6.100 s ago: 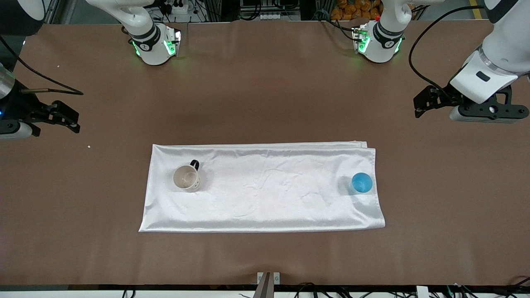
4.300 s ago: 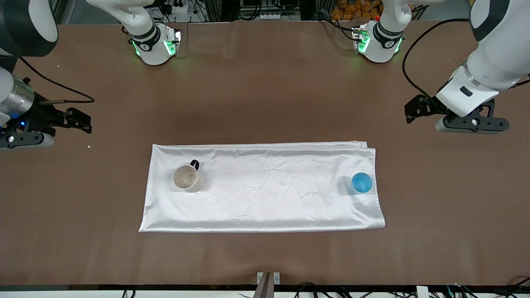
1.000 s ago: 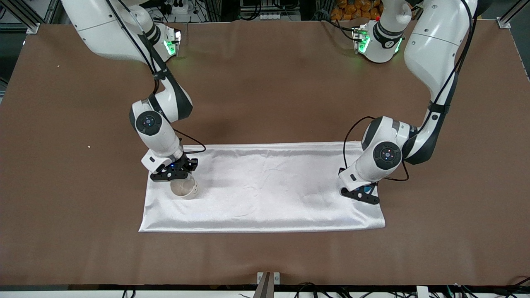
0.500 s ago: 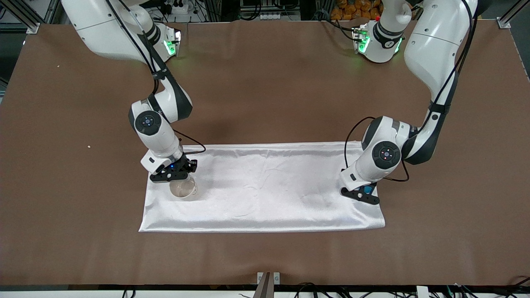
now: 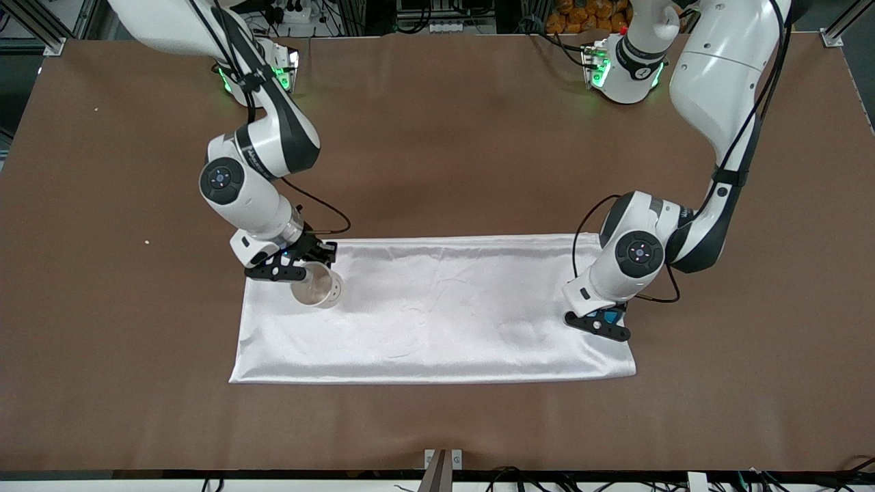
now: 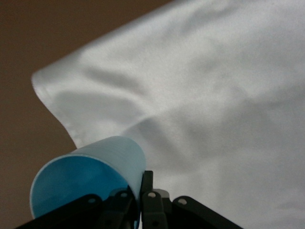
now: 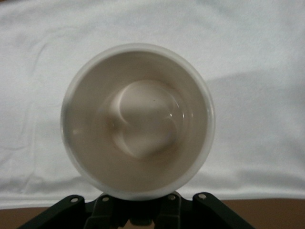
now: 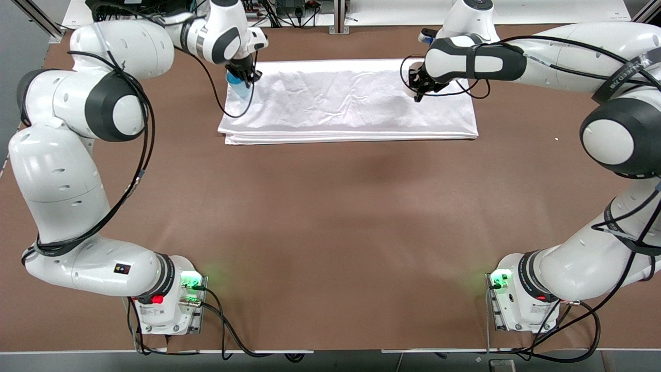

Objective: Place blue cup into white mug on table

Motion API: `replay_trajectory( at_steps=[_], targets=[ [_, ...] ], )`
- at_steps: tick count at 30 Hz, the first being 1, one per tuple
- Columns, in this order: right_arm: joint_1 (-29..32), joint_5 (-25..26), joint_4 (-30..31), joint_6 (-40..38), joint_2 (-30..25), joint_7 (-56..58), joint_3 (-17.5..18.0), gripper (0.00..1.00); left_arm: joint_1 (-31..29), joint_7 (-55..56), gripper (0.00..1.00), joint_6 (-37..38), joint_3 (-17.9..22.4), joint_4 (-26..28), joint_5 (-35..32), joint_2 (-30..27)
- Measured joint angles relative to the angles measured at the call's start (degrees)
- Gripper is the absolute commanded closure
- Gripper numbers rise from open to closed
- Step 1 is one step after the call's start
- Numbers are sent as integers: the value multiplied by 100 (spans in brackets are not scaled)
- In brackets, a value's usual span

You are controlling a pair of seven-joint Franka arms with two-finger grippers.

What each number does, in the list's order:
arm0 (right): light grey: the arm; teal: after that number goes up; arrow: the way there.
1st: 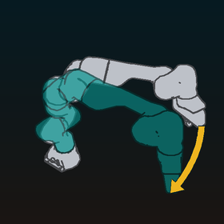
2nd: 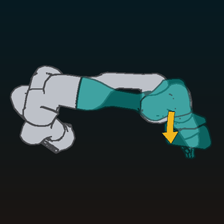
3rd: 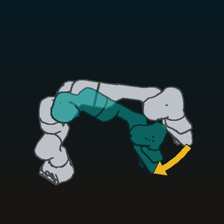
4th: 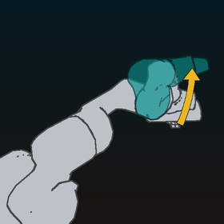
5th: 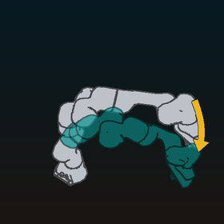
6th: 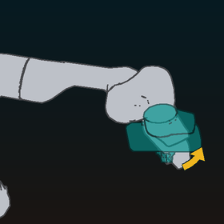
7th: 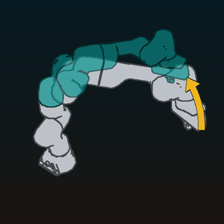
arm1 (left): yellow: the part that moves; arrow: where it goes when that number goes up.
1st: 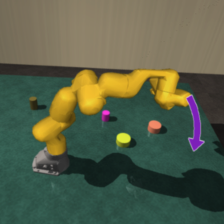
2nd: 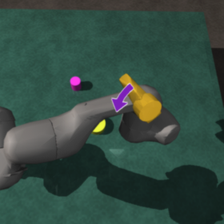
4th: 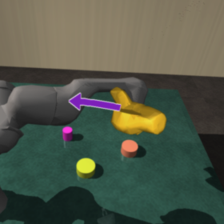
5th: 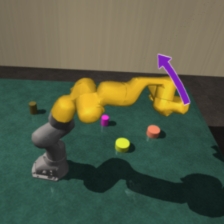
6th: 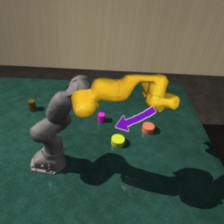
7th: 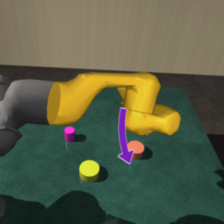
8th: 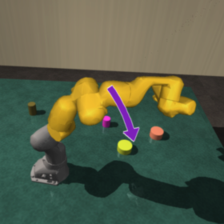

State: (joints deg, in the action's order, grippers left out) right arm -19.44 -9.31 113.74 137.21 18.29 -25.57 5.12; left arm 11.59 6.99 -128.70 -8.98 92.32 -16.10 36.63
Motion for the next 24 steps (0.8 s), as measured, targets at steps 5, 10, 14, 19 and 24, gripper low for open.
replay_trajectory(
  at_steps=[5,10,14,19,24],
  targets=[
    [-400,-65,74,-9,-19,-593,22,100,18,6,100,449,-21,-316,-207,-270],
    [-969,-67,171,44,-16,-1270,31,100,25,134,100,864,-29,-429,-212,-743],
    [-1365,-67,198,55,-16,-1695,32,100,23,360,100,1393,-78,-442,-58,-1204],
    [-1612,-61,243,71,-16,-1984,28,100,26,664,100,2007,-148,-443,392,-1772],
    [-1794,43,317,165,-11,-2440,25,100,13,741,100,2502,-152,-435,843,-2290]
  ],
)
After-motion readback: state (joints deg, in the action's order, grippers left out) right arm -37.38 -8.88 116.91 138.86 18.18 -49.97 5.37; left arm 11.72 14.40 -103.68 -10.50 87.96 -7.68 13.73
